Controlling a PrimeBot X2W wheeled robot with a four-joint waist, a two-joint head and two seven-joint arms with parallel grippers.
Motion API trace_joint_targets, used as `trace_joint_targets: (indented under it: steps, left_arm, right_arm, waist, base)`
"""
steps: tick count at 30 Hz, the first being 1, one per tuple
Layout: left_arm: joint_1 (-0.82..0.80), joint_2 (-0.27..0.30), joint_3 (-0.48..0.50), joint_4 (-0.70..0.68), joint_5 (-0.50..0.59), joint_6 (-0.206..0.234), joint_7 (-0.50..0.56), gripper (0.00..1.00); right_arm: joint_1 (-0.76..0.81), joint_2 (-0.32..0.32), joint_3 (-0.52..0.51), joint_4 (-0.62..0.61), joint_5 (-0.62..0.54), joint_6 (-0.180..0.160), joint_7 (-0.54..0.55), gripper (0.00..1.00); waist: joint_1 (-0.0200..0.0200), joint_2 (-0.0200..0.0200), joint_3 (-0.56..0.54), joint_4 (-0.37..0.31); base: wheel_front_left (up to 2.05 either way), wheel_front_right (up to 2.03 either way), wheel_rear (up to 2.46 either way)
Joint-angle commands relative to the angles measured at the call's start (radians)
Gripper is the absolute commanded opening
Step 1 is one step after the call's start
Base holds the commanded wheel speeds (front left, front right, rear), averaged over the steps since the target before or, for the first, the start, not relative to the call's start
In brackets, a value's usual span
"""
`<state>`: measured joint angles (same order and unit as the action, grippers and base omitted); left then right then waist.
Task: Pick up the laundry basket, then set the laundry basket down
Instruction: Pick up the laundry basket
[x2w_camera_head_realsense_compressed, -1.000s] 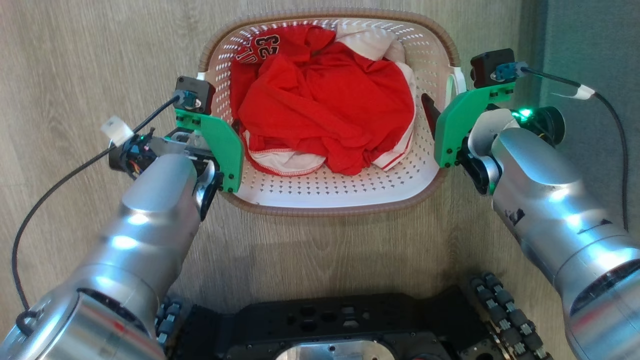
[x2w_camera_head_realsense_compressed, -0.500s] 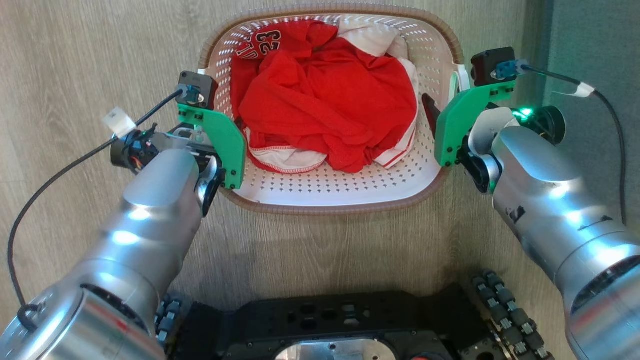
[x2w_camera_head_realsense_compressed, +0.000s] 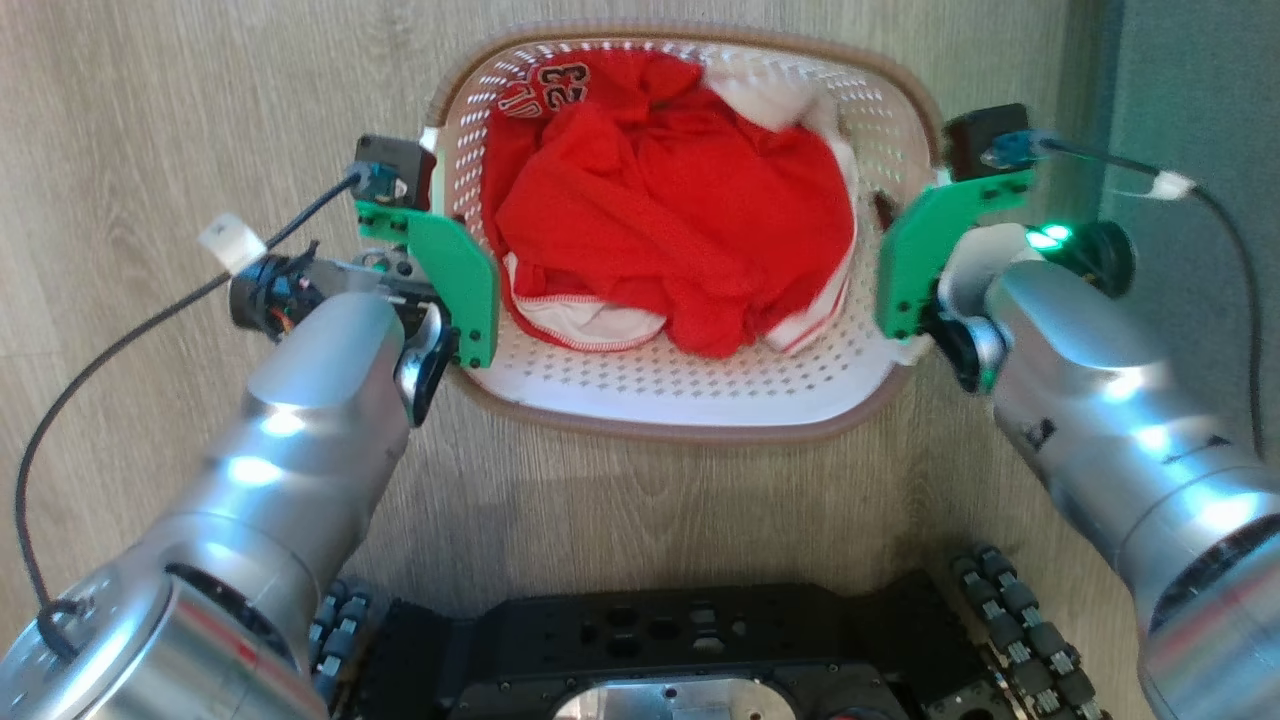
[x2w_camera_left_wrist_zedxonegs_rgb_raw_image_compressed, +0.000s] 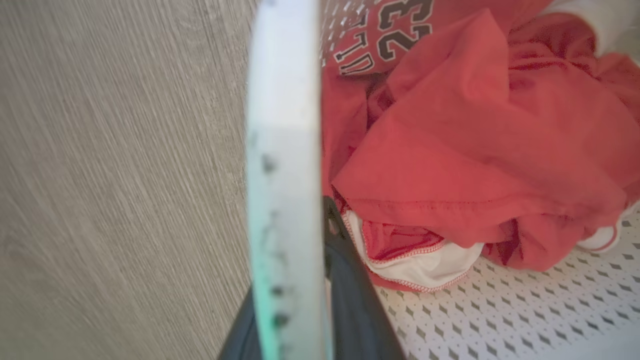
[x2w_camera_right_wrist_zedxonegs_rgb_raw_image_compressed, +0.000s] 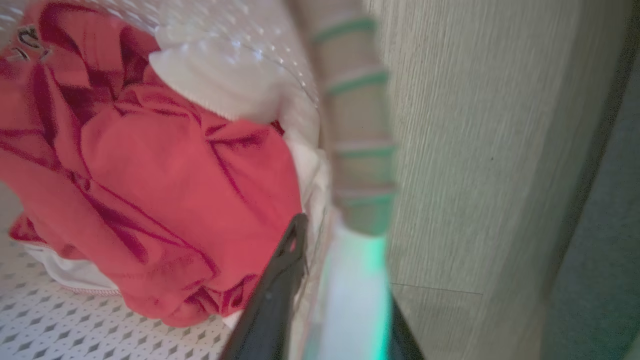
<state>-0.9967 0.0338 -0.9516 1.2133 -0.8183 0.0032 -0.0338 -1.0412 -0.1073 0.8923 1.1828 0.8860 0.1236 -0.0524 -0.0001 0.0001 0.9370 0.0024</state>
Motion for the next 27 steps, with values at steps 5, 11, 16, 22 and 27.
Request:
trace_joint_targets:
  steps: [5,11,16,22,27]
  left_arm:
    - [0.007,0.016,-0.019,-0.007,-0.022,0.001,0.012,0.0]
    - [0.006,0.016,-0.05,-0.008,-0.047,-0.007,0.031,0.0]
    - [0.009,0.016,-0.084,-0.015,-0.065,-0.029,0.069,0.0]
    - [0.027,0.016,-0.139,-0.032,-0.078,-0.048,0.113,0.0]
    - [0.04,0.016,-0.169,-0.046,-0.094,-0.054,0.139,0.0]
  right_arm:
    - [0.047,-0.004,0.028,-0.007,0.023,0.007,-0.003,0.0]
    - [0.043,-0.015,0.052,-0.005,0.038,0.007,-0.009,0.0]
    - [0.035,-0.037,0.097,-0.008,0.029,0.007,0.008,0.0]
    - [0.025,-0.069,0.137,-0.027,0.05,0.007,0.048,0.0]
    - [0.025,-0.086,0.165,-0.039,0.065,0.007,0.077,0.0]
  waist:
    - [0.0001,-0.0001,0.006,0.005]
    - [0.0001,-0.0001,0.004,0.009]
    - [0.0001,-0.0001,-0.008,0.016]
    - [0.0001,-0.0001,-0.051,0.035]
    - [0.0001,-0.0001,-0.088,0.049]
  base:
    - [0.0,0.0,0.0]
    - [0.0,0.0,0.0]
    - [0.0,0.0,0.0]
    - [0.0,0.0,0.0]
    - [0.0,0.0,0.0]
